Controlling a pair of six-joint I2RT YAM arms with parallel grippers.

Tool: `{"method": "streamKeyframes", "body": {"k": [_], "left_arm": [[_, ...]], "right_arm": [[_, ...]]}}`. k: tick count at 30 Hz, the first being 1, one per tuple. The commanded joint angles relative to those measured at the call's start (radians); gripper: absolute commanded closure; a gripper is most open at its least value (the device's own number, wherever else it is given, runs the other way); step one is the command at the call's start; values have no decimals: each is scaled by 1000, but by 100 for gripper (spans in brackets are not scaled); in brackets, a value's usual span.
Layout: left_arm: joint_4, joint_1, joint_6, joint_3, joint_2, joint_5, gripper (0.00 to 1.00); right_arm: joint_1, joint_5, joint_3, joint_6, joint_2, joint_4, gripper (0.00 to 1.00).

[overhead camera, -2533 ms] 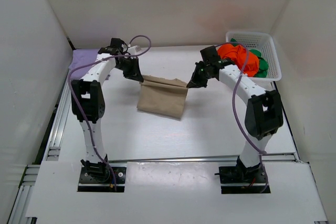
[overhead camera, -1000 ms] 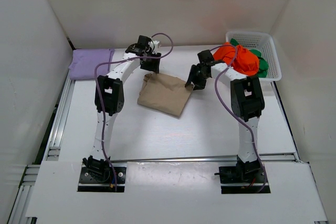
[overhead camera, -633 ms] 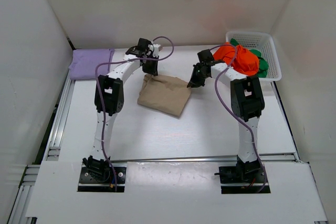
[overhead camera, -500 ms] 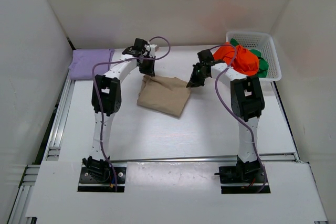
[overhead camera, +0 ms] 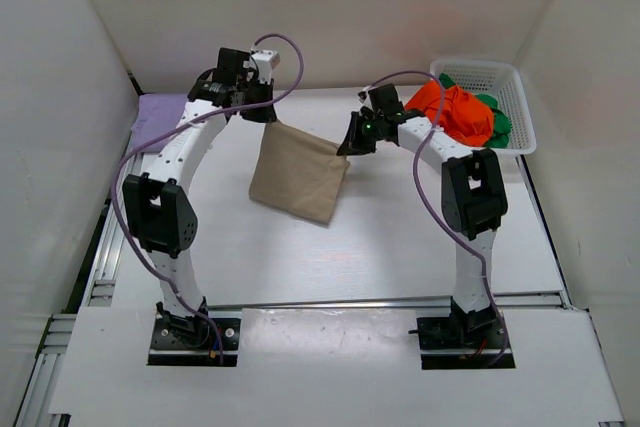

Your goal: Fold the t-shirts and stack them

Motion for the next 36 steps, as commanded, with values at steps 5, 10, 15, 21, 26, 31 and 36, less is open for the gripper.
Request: {"method": "streamKeyframes", "body": {"k": [5,10,15,21,26,31,36], "left_arm": [[-73,31,5,-17,15,-118,90],[-73,51,5,96,154,-109,90],[-73,60,5,276,325,-109,90],[-25,60,5,338,412,-180,64],[-4,60,5,449,470,-291,27],[25,60,5,383,382,-278,24],[25,22,5,229,306,-143,71]], "right_arm": [[-4,-24,164,-22,44,-25,100],[-4,30,180,1,66,-62,100],[-13,60,207,27,120,-62,100],[-60,94,315,94,235,-62,56],[-96,238,343,121,218,-82,53],[-87,310,246,95,103,-68,65],[1,332,159,70,20,-17,88]]}}
